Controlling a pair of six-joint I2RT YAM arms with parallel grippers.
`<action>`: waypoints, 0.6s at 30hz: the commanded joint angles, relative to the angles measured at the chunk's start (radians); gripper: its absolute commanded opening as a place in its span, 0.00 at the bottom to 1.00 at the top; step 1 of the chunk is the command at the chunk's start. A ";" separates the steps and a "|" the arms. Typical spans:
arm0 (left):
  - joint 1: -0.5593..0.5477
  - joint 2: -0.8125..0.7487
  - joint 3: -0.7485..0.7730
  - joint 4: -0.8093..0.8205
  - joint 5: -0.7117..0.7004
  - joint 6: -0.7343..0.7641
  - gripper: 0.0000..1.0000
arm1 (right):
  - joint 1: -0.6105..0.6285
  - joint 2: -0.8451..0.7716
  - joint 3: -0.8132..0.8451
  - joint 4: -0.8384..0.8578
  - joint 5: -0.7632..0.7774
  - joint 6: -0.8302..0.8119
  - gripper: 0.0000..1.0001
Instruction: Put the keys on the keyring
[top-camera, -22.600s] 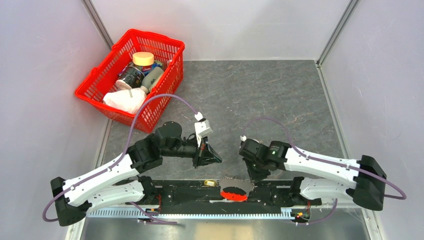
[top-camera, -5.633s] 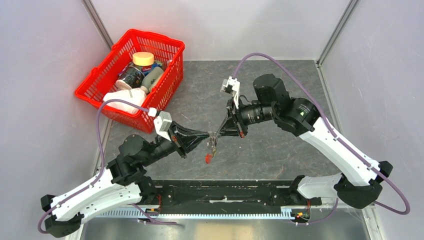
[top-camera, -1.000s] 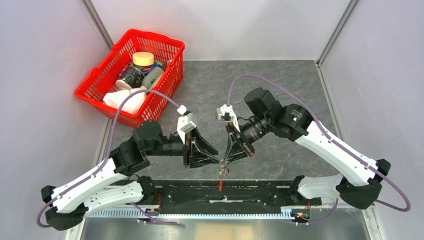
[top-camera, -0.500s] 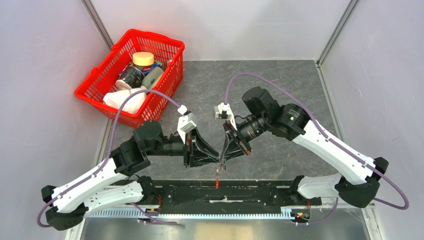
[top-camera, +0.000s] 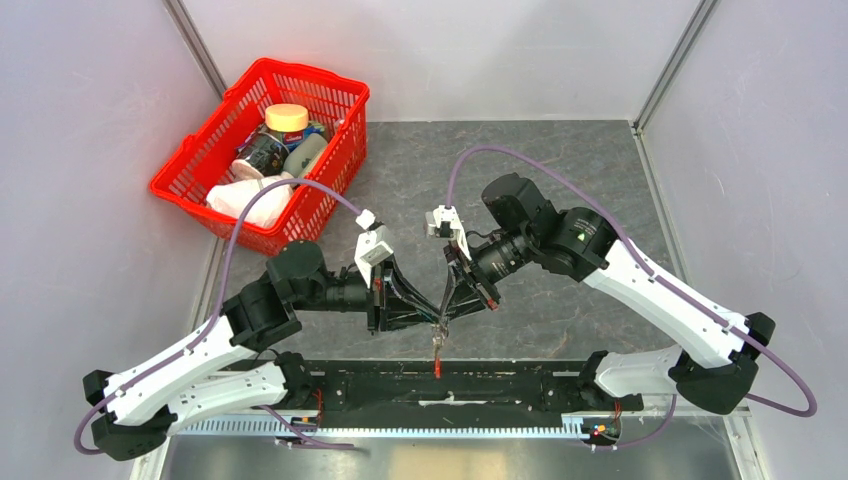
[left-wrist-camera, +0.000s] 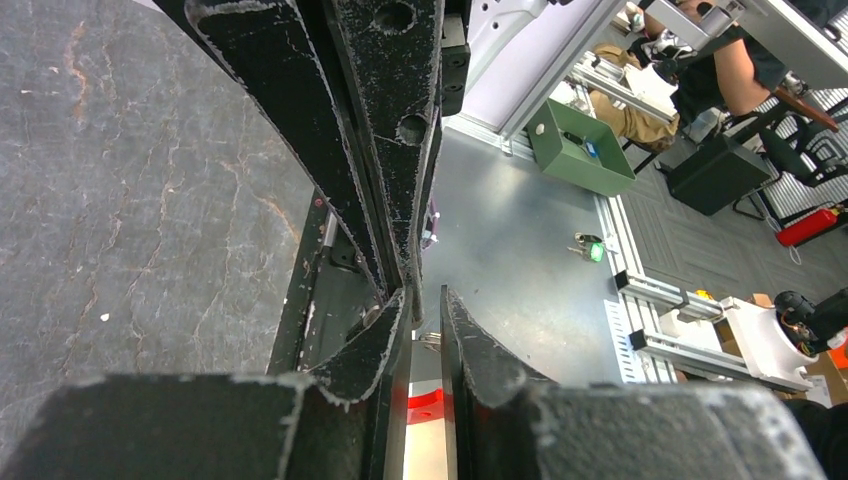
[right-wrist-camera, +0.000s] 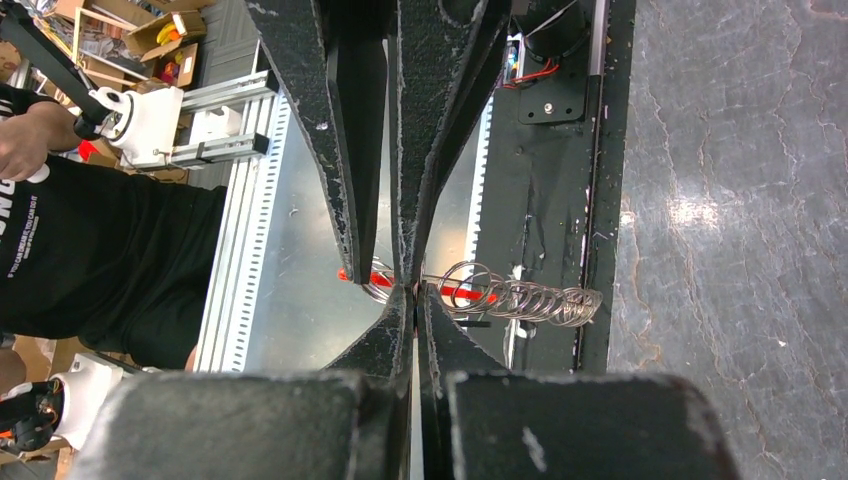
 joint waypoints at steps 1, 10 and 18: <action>-0.003 0.003 -0.001 0.037 0.031 -0.022 0.22 | 0.005 -0.009 0.058 0.041 -0.003 0.007 0.00; -0.002 -0.009 -0.001 0.019 0.006 -0.013 0.30 | 0.011 -0.014 0.068 0.010 -0.004 -0.011 0.00; -0.003 -0.020 -0.001 0.019 -0.027 -0.008 0.36 | 0.020 -0.022 0.064 -0.006 -0.005 -0.019 0.00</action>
